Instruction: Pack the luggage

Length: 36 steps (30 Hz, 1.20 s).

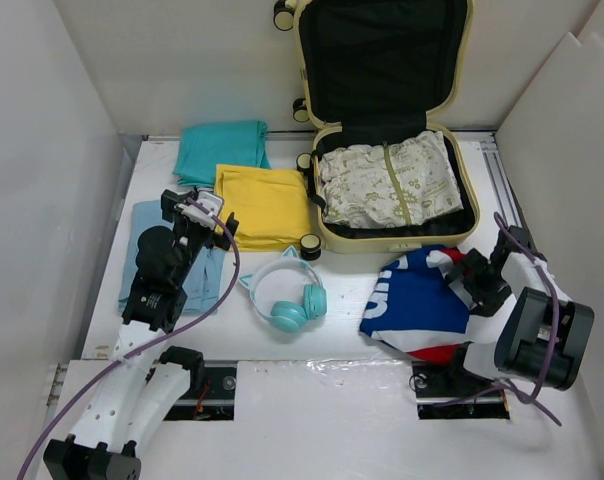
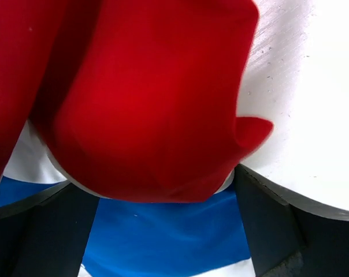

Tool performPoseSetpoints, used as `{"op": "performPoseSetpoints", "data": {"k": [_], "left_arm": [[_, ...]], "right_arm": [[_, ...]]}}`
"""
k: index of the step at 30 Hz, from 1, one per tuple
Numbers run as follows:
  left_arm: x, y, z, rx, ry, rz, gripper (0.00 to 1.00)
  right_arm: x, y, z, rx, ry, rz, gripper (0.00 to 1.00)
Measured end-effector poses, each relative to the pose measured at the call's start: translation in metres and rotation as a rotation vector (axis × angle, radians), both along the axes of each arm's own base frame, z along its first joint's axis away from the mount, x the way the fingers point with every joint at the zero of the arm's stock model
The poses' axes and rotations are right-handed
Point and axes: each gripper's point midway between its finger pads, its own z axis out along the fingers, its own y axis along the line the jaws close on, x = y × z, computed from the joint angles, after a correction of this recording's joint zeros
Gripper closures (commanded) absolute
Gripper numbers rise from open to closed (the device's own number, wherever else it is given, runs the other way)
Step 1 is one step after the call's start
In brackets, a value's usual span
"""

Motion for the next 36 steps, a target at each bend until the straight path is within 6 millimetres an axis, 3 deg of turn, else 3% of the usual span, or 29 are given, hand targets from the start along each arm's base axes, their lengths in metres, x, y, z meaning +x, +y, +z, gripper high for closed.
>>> {"op": "performPoseSetpoints", "data": {"k": [1, 5, 9, 19, 31, 36], "left_arm": [[0.0, 0.0, 0.0, 0.0, 0.0, 0.0, 0.0], [0.0, 0.0, 0.0, 0.0, 0.001, 0.001, 0.0], [0.0, 0.0, 0.0, 0.0, 0.0, 0.001, 0.0], [0.001, 0.001, 0.0, 0.001, 0.0, 0.006, 0.0], [0.001, 0.004, 0.0, 0.001, -0.002, 0.016, 0.0], [0.001, 0.004, 0.001, 0.0, -0.002, 0.015, 0.0]], "right_arm": [[-0.001, 0.0, -0.001, -0.002, -0.005, 0.0, 0.04], [-0.001, 0.002, -0.003, -0.01, -0.044, 0.002, 0.37], [0.008, 0.009, -0.004, 0.011, -0.131, 0.013, 1.0], [0.008, 0.023, 0.004, 0.032, -0.278, 0.029, 1.0], [-0.007, 0.025, 0.074, -0.067, -0.455, 0.024, 1.0], [-0.012, 0.02, 0.087, -0.11, -0.468, 0.009, 1.0]]}}
